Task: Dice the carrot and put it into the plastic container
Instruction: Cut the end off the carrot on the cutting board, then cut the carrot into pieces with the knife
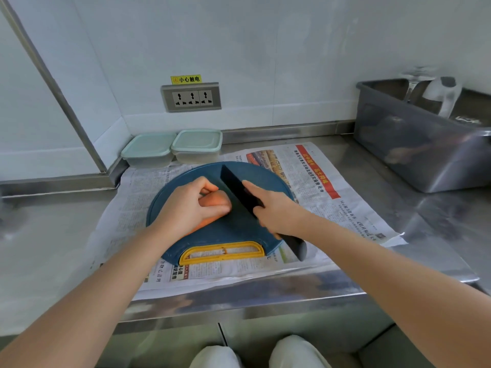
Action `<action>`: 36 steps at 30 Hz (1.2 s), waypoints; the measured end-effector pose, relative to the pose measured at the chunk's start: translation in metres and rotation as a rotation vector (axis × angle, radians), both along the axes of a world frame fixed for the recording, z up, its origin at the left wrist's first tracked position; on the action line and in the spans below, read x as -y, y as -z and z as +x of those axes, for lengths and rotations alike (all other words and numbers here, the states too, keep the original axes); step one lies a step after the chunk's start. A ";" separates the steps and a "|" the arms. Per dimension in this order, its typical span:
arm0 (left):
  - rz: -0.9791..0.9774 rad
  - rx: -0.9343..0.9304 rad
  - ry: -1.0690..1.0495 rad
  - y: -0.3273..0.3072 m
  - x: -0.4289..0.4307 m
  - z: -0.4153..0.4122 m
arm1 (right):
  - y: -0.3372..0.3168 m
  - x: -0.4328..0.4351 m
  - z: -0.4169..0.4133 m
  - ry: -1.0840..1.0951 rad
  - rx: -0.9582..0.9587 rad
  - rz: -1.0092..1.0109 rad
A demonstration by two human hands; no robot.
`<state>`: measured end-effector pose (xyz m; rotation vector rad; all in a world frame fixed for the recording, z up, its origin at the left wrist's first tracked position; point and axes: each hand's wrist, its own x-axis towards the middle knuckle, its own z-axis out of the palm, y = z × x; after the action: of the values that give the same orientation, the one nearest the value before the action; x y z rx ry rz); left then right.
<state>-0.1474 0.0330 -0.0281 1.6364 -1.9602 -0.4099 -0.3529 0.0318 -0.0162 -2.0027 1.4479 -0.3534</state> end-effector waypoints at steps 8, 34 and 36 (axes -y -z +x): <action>0.008 0.025 -0.014 0.000 -0.003 -0.005 | -0.006 0.010 -0.069 0.251 0.084 0.026; -0.092 0.357 0.079 0.003 -0.012 -0.041 | -0.016 -0.026 -0.041 0.119 -0.105 -0.034; -0.103 0.339 0.122 0.005 -0.011 -0.041 | -0.012 -0.029 -0.037 0.067 -0.061 -0.079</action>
<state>-0.1880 0.0440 -0.0328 1.6079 -2.2945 -0.0754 -0.3904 0.0604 -0.0045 -2.0476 1.5638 -0.3865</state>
